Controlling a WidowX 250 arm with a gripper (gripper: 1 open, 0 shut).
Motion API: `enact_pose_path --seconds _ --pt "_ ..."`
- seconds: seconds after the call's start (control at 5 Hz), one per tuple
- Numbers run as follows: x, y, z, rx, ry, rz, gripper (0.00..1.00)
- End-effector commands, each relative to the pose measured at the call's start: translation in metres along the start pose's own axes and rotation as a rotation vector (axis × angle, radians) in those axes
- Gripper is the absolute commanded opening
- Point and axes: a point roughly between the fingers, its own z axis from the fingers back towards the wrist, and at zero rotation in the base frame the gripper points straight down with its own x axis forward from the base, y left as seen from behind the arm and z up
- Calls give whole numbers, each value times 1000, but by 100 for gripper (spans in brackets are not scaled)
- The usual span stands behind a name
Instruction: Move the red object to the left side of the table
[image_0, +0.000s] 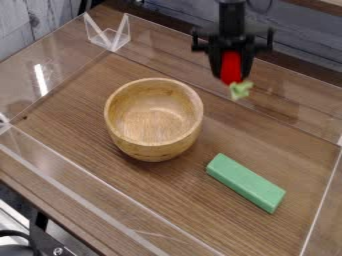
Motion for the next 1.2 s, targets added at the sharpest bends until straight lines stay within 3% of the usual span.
enact_pose_path --seconds 0.0,0.4,0.6,0.8,1.0 --pt "1 15 46 -40 -89 53 0" --pt "-5 59 79 -35 -113 8 0" --pt "2 104 84 -13 -124 28 0" --pt "9 151 84 8 -128 57 0" --pt "18 181 64 37 -140 130 0"
